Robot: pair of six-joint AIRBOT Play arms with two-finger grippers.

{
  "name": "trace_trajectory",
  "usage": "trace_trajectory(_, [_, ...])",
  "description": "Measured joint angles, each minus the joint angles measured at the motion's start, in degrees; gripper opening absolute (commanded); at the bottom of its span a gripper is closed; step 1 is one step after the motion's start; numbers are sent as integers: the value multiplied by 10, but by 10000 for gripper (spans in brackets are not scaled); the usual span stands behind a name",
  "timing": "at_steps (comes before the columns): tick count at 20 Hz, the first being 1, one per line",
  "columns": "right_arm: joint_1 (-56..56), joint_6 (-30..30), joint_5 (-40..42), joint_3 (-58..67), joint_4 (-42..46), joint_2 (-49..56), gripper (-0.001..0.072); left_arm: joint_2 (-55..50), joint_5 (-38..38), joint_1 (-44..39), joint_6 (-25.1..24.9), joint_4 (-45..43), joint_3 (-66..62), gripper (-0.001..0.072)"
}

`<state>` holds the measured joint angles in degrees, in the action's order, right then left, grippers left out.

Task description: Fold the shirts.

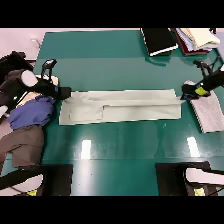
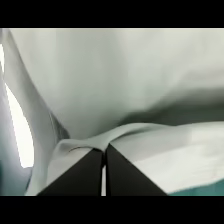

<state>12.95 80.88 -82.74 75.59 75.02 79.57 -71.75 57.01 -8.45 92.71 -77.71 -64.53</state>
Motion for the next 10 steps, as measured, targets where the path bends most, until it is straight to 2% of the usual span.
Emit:
trace_trajectory(1, [0, 0, 3, 20, -12, 23, 23, -19, -16, 0, 2, -3, -11, 25])
trace_trajectory(2, [0, 1, 7, 37, -23, 42, 174, -32, -29, 0, 6, -5, -19, 281])
trace_trajectory(3, [0, 2, 14, 53, -34, 60, 385, -42, -43, 0, 12, -10, -25, 578])
trace_trajectory(4, [0, 1, 20, 66, -43, 75, 412, -49, -52, 1, 19, -11, -30, 599])
trace_trajectory(7, [8, -6, 24, 90, -62, 100, 414, -60, -54, 0, 33, -12, -49, 601])
trace_trajectory(8, [16, -14, 21, 93, -67, 104, 464, -62, -46, 0, 36, -12, -56, 599])
trace_trajectory(9, [26, -22, 16, 91, -71, 106, 504, -63, -36, 0, 38, -11, -62, 406])
trace_trajectory(10, [38, -30, 10, 84, -73, 105, 526, -64, -27, 0, 39, -9, -67, 144])
